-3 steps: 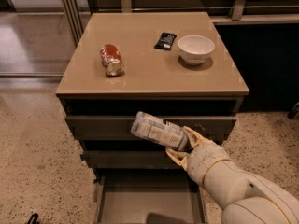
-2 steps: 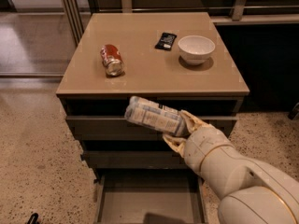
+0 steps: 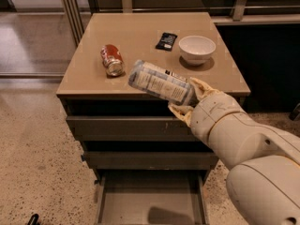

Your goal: Pick blue plastic bottle from bottom drawer and place on counter

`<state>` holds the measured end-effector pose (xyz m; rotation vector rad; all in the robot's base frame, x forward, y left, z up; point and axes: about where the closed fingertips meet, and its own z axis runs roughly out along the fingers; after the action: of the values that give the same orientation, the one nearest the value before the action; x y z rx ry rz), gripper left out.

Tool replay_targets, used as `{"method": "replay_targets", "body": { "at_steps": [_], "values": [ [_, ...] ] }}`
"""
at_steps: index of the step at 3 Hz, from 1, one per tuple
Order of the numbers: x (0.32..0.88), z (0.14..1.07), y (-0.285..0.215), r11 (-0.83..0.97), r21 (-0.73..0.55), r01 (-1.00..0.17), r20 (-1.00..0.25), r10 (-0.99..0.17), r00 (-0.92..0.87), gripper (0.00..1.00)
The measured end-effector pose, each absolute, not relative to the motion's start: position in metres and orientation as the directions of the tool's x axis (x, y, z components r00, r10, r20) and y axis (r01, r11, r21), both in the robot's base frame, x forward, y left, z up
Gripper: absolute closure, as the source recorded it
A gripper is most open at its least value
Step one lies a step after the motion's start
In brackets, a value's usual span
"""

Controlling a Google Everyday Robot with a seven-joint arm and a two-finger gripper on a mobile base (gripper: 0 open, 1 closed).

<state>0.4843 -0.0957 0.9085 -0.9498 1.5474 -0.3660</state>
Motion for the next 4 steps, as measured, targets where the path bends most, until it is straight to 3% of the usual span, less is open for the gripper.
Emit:
{"method": "replay_targets", "body": {
  "at_steps": [2,4],
  "values": [
    [0.481,0.9,-0.091,0.64,-0.675,-0.368,-0.7,-0.712,0.045,1.0],
    [0.505,0.904,-0.119,0.646,-0.675,-0.356,-0.699,-0.714,0.03,1.0]
  ]
}}
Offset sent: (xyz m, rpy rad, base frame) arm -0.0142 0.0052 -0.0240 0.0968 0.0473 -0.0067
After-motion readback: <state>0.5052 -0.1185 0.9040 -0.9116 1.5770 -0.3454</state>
